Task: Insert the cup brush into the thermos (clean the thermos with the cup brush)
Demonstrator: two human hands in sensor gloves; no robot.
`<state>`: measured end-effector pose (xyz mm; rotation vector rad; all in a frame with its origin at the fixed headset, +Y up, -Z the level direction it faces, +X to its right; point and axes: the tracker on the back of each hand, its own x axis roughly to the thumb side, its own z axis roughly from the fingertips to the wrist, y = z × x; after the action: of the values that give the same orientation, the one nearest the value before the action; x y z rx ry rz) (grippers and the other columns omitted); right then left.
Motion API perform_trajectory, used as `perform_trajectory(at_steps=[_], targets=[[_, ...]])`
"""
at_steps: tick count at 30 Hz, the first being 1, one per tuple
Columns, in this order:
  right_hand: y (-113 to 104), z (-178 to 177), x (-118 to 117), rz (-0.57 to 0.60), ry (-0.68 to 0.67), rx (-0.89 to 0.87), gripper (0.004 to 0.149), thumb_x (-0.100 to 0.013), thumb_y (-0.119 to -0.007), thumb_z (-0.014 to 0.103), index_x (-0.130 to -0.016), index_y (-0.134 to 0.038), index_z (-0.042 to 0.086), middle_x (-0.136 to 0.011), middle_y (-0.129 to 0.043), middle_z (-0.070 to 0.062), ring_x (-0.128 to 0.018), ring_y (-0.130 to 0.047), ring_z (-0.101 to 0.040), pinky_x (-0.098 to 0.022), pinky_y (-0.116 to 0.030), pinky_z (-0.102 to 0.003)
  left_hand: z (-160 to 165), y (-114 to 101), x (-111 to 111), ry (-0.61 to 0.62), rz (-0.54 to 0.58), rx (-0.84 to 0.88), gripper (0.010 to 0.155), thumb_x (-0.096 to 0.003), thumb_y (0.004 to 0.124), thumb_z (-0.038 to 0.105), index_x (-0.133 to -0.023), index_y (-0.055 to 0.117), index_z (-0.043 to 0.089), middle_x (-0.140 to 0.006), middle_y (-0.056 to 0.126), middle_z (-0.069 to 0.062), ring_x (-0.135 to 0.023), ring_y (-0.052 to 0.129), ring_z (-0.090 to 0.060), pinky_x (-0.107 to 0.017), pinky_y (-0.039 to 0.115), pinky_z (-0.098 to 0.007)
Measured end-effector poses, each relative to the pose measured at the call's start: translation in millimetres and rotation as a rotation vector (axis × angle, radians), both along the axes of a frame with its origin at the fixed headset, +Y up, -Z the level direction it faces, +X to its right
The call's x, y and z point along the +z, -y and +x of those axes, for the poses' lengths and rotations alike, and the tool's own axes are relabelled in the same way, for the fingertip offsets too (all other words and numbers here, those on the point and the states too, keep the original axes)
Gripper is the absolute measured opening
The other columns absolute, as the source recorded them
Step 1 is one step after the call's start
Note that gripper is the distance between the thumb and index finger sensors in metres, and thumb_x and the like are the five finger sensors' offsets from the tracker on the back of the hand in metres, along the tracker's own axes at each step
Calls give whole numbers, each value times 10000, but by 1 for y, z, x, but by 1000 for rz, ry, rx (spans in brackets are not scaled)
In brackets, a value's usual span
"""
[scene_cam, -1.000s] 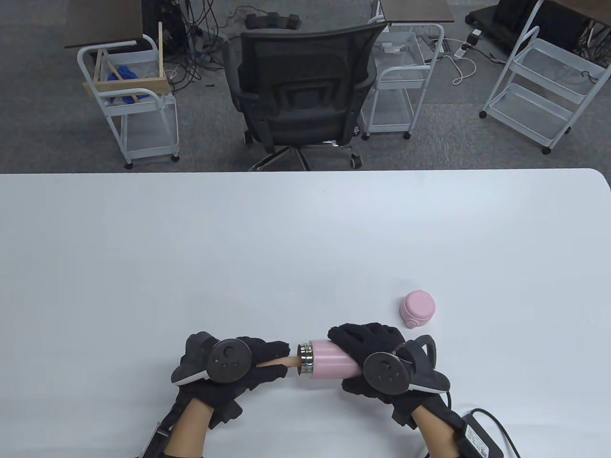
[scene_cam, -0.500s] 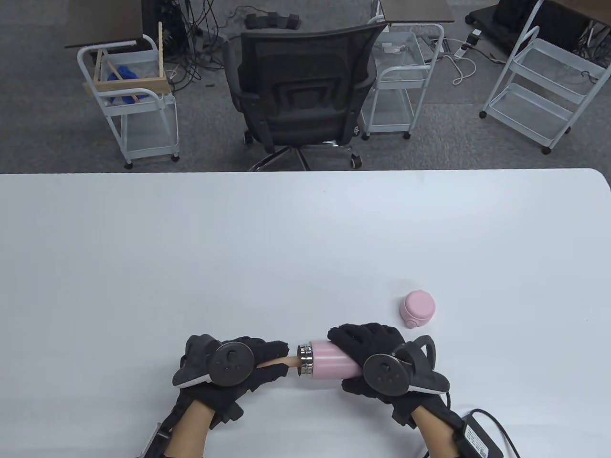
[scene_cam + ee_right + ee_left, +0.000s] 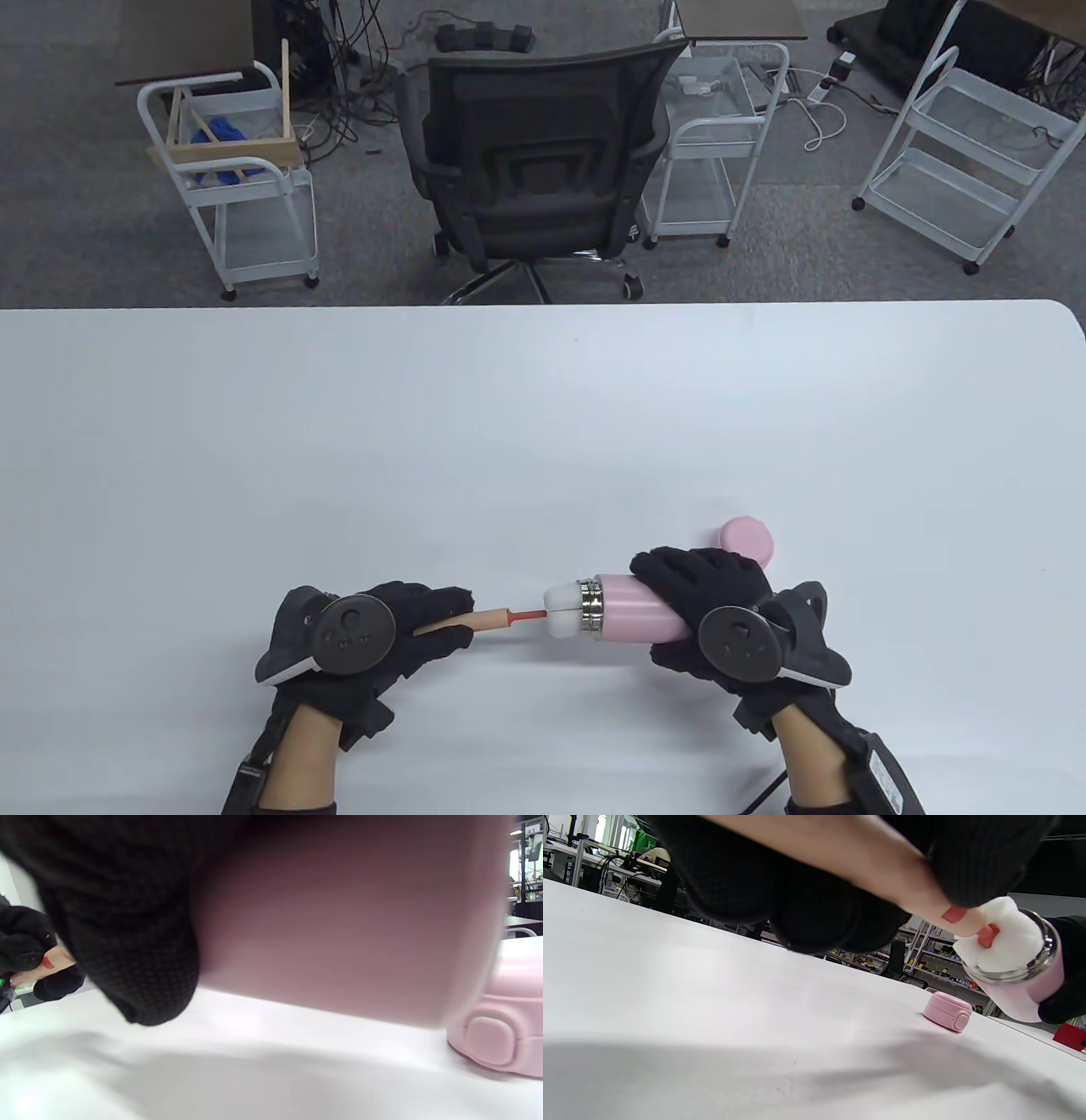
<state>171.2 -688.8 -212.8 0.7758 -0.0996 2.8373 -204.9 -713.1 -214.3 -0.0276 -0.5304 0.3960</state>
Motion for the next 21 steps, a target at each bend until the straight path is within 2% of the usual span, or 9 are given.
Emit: perform_trajectory(at_steps=[5, 7, 12, 16, 21], targets=[[-4, 12, -2, 22, 54, -49, 808, -353, -956, 557, -1025, -559, 344, -1117, -567, 22, -1039, -623, -375, -707, -623, -585, -13, -3, 1, -39, 39, 35, 491, -572, 797, 574, -986, 825, 312, -827, 1010, 35, -615, 1064, -147, -526, 887, -441], [-4, 21, -4, 43, 89, -104, 812, -356, -953, 558, -1028, -557, 332, -1116, -569, 10, -1034, -627, -384, -701, -628, -590, -22, -3, 0, -90, 61, 57, 493, -575, 796, 571, -988, 824, 304, -829, 1009, 32, -616, 1063, -150, -527, 885, -444], [1, 33, -10, 8, 118, -338, 830, -379, -939, 552, -1045, -537, 262, -1112, -563, -41, -1021, -636, -424, -683, -646, -596, -37, 3, -4, -254, 106, 21, 500, -589, 799, 542, -1011, 803, 276, -863, 986, 17, -648, 1050, -174, -540, 871, -465], [12, 36, -15, -84, 120, -586, 837, -394, -935, 530, -1051, -517, 227, -1110, -546, -66, -1019, -627, -457, -677, -645, -605, -41, 8, -7, -356, 131, -50, 503, -598, 808, 519, -1029, 785, 261, -894, 967, 6, -683, 1037, -190, -553, 862, -477], [23, 38, -17, -178, 143, -904, 834, -409, -929, 501, -1052, -491, 199, -1105, -526, -94, -1013, -616, -494, -673, -646, -618, -45, 20, -14, -450, 61, -123, 499, -607, 814, 499, -1042, 771, 258, -926, 946, -7, -720, 1025, -207, -568, 850, -491]])
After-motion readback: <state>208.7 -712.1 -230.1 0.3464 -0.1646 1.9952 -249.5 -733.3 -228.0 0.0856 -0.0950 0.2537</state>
